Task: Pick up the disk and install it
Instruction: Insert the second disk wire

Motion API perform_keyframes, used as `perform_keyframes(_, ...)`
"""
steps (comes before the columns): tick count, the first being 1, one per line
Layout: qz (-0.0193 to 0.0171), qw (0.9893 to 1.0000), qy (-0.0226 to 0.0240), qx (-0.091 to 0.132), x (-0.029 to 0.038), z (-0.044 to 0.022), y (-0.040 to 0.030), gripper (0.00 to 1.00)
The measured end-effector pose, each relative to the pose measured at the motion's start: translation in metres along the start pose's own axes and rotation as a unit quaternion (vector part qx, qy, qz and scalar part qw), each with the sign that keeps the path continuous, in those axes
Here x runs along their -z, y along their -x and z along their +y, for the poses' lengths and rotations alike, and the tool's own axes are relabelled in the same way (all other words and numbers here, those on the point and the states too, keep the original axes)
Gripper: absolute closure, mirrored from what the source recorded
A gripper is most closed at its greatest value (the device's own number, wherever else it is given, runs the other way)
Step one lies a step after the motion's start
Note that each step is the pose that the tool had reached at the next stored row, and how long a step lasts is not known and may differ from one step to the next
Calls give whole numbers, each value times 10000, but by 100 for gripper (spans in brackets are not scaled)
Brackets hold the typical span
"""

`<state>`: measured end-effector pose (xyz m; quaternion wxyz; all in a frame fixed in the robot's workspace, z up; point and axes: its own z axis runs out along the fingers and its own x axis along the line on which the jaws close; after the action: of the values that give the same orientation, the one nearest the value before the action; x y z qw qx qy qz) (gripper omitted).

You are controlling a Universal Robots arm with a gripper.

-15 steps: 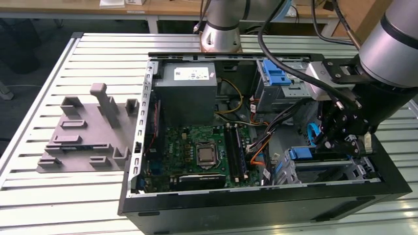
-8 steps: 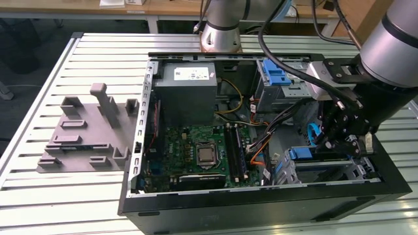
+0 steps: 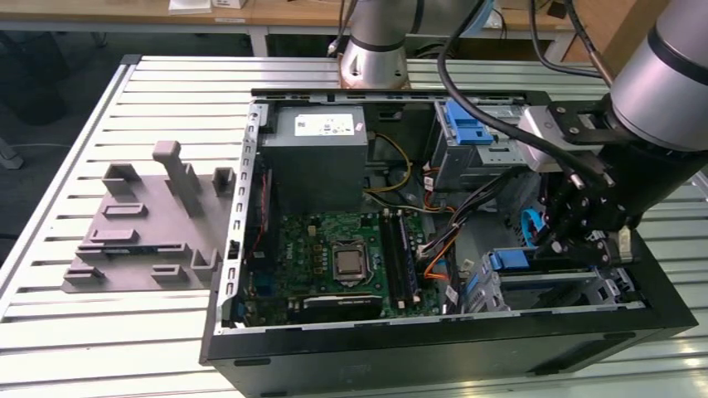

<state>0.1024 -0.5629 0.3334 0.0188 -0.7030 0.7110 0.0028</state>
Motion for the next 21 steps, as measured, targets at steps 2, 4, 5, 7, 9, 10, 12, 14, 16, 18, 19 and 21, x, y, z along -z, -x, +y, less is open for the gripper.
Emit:
perform_keyframes(2,-25,10000,0,-1,-3,0,0,84)
perform_keyframes(4,-31,10000,0,-1,-8,0,1,84)
perform_keyframes(5,-32,10000,0,-1,-11,-1,0,84)
perform_keyframes(7,-32,10000,0,-1,-20,0,0,84)
perform_keyframes(9,-32,10000,0,-1,-30,0,-1,84)
perform_keyframes(10,-31,10000,1,-1,-31,0,-2,84)
perform_keyframes(12,-30,10000,0,-1,-31,-1,-2,84)
perform_keyframes(14,-31,10000,0,-1,-32,-1,-1,84)
perform_keyframes(16,-32,10000,0,-1,-33,-1,-1,84)
perform_keyframes(18,-32,10000,0,-1,-33,-1,-1,83)
perform_keyframes(19,-33,10000,0,-1,-30,-1,-2,76)
perform_keyframes(21,-36,10000,0,-2,-16,-1,-1,76)
